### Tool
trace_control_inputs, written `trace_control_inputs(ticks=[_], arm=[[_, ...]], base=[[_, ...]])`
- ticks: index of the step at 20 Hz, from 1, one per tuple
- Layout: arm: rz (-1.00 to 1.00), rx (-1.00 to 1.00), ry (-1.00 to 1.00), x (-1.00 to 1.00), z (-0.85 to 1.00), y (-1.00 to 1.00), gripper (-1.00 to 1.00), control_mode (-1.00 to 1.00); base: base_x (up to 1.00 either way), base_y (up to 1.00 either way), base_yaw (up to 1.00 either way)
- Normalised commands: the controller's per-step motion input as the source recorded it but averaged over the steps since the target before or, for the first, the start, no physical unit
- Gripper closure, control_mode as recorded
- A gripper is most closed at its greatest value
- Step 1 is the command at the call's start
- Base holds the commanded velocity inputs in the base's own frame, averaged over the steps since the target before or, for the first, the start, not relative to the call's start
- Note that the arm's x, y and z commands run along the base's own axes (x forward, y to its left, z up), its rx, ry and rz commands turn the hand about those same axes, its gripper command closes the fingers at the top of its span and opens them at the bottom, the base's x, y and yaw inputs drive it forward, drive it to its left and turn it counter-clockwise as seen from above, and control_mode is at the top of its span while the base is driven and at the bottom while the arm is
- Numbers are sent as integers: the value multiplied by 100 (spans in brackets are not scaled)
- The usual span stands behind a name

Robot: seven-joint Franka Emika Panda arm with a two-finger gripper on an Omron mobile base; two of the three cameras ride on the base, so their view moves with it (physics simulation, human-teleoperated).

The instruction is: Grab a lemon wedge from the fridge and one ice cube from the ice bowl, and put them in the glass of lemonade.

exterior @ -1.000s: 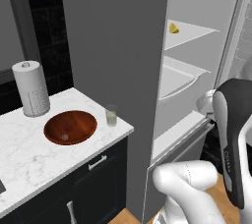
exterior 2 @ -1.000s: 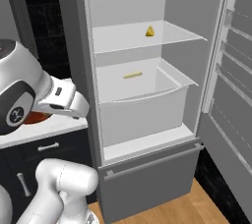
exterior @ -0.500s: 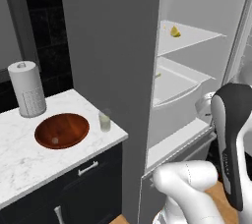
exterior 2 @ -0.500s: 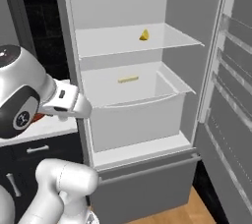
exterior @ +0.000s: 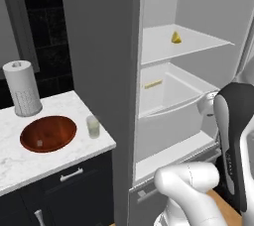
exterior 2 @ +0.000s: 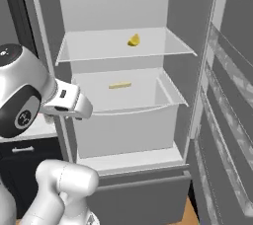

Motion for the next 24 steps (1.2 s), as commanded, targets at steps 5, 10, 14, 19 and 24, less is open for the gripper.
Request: trace_control_inputs(ticks=[5, 10, 14, 19, 24], arm=[[0, 0, 0, 0, 0, 0, -100, 100], [0, 0, 0, 0, 0, 0, -100, 100], [0, 0, 0, 0, 0, 0, -100, 100], [0, 0, 0, 0, 0, 0, -100, 100], [7, 0, -6, 9, 9, 0, -100, -100]], base=[[37, -57, 25], [65, -46, 21], [49, -37, 17], [47, -17, 16], [0, 0, 0]])
